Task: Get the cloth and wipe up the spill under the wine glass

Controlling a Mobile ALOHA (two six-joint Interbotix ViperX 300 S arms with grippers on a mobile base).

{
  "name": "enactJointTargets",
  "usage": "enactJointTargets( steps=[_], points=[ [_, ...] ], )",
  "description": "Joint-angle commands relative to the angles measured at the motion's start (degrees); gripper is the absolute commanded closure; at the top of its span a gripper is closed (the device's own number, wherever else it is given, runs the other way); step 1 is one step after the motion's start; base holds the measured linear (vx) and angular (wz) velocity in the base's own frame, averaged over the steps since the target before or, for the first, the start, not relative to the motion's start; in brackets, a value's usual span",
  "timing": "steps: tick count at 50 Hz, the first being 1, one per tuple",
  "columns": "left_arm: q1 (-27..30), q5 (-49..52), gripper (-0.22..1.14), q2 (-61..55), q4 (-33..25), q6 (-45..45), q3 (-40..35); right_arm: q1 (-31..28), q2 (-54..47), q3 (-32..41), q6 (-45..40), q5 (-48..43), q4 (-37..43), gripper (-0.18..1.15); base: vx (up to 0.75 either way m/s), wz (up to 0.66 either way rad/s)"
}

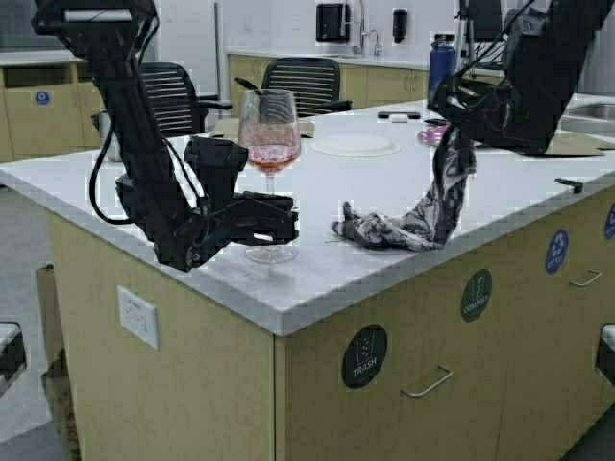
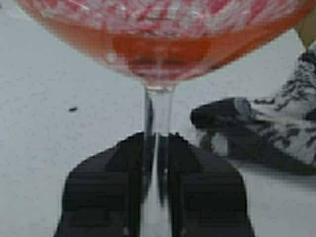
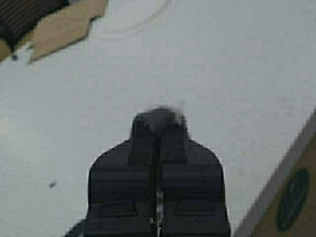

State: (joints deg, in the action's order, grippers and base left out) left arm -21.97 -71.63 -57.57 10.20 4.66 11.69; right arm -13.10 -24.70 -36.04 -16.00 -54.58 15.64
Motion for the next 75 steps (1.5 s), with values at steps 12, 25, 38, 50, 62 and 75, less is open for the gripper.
enactJointTargets(
  steps=[12, 25, 38, 50, 62, 75],
  points=[
    [-0.3, -0.6, 0.06, -0.4, -1.3, -0.4, -1.5, -0.1, 0.9, 0.3, -0.1, -0.7, -2.0, 0.9, 0.0, 0.0],
    [-0.4, -3.0, 0.06, -0.3, -1.4, -0.4, -0.7, -0.1, 0.9, -0.4, -0.1, -0.7, -2.5, 0.9, 0.0, 0.0],
    [-0.1, -9.0, 0.06, 2.9, -2.6, -1.4, 6.7, -0.1, 1.0, -1.1, -0.3, -0.7, -2.5, 0.9, 0.0, 0.0],
    [-0.1, -17.1, 0.06, 8.2, -3.3, -1.8, 18.5, -0.7, 2.1, -2.2, -0.4, -1.0, -2.5, 0.9, 0.0, 0.0],
    [-0.1, -19.6, 0.06, 18.6, -3.3, -1.7, 34.8, -2.9, 9.1, -6.2, 1.9, -0.8, -5.4, 0.9, 0.0, 0.0],
    [-0.1, -18.4, 0.06, 32.0, -3.4, -1.6, 43.9, -3.5, 19.0, -7.3, 5.5, 8.1, -6.5, 0.9, 0.0, 0.0]
  ],
)
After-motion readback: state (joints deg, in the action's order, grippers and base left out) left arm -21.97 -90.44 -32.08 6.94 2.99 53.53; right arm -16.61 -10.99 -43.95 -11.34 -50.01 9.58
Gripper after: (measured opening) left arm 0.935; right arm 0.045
